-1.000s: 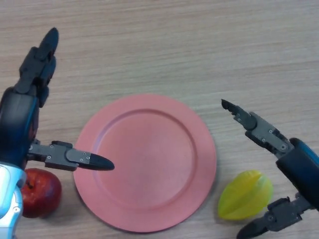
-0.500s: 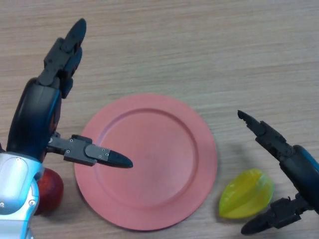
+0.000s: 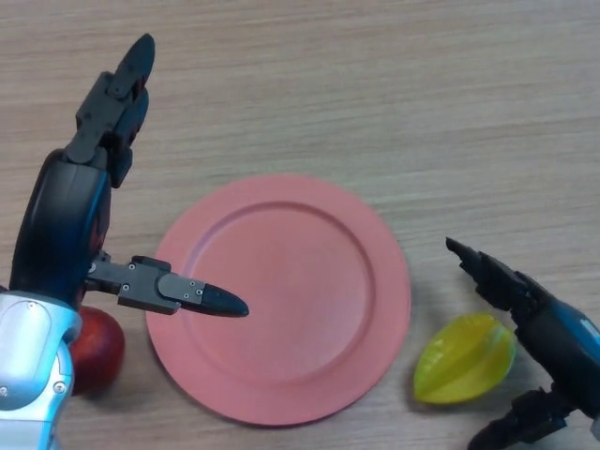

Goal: Pick up the yellow starfruit and place it on the plate

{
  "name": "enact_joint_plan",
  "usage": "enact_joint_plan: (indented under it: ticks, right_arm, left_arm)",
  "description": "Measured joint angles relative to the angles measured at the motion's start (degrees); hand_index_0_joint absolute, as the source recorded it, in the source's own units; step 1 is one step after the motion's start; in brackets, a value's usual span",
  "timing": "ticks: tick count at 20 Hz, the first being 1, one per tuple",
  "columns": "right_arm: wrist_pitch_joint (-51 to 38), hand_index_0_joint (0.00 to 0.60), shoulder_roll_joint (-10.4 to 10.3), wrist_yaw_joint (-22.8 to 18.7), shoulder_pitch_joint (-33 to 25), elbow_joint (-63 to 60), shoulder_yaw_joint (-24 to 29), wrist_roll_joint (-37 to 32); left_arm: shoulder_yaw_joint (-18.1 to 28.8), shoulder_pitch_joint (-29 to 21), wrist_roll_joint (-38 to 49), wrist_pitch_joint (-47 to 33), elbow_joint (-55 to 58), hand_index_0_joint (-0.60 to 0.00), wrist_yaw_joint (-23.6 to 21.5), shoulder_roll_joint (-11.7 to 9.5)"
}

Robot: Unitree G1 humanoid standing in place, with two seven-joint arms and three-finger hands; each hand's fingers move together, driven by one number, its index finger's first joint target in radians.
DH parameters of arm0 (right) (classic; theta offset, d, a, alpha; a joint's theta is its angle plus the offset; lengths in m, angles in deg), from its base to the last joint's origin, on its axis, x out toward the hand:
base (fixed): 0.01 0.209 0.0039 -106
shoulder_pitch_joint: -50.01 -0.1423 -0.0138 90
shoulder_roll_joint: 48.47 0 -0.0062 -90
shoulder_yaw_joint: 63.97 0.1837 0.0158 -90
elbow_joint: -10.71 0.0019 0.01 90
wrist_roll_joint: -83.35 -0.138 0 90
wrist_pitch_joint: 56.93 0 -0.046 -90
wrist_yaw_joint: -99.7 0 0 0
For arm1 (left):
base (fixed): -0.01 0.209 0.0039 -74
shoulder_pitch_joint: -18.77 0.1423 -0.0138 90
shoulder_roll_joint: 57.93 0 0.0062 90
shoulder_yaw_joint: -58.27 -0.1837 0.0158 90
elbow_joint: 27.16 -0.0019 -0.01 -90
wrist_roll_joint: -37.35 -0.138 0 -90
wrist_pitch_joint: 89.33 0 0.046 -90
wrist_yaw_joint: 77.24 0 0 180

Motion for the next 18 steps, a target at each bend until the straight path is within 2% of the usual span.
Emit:
enact_joint_plan:
  ticks: [1,2,3,4,5,7,10,13,15,18]
  right_arm:
    - [0.0,0.300,0.0,0.0,0.0,0.0,-0.3,0.0]
    - [-0.1,0.449,0.0,-0.2,-0.1,-0.5,-0.9,0.0]
    - [-0.4,0.549,0.0,-0.6,-0.4,-1.9,-1.3,0.1]
    - [-2.1,0.600,0.1,-2.9,-0.6,-3.3,-1.4,3.7]
    - [-3.7,0.600,0.4,-4.6,-1.2,-4.4,-1.3,6.2]
    - [-7.0,0.600,2.2,-8.4,-2.1,-5.5,-1.2,13.0]
    - [-3.7,0.600,2.2,-8.6,-0.7,-2.9,-1.0,13.1]
    - [2.0,0.600,2.1,-5.4,-1.0,0.7,-0.9,12.8]
    - [6.4,0.600,1.6,-1.5,-1.9,4.8,-0.8,5.9]
    - [10.4,0.600,1.3,0.0,-7.3,6.8,-0.9,3.9]
  left_arm:
    - [0.0,0.0,0.0,0.0,0.0,0.000,0.0,0.0]
    - [0.0,0.0,0.0,0.0,0.0,0.000,0.0,0.0]
    - [0.0,0.0,0.0,0.0,0.0,0.000,0.0,0.0]
    - [0.0,0.0,-0.2,0.0,0.1,0.000,0.0,0.0]
    - [0.0,0.1,-0.3,0.0,0.4,0.000,0.0,0.0]
    - [-0.2,0.2,-0.3,0.0,0.9,0.000,0.0,0.1]
    - [0.0,0.2,-0.2,0.0,0.9,0.000,0.0,0.1]
    - [0.2,0.7,0.2,0.0,1.0,0.000,0.0,0.1]
    - [0.4,1.2,0.2,0.0,1.0,0.000,0.0,0.1]
    - [2.2,1.1,0.6,0.0,1.0,0.000,-0.1,0.0]
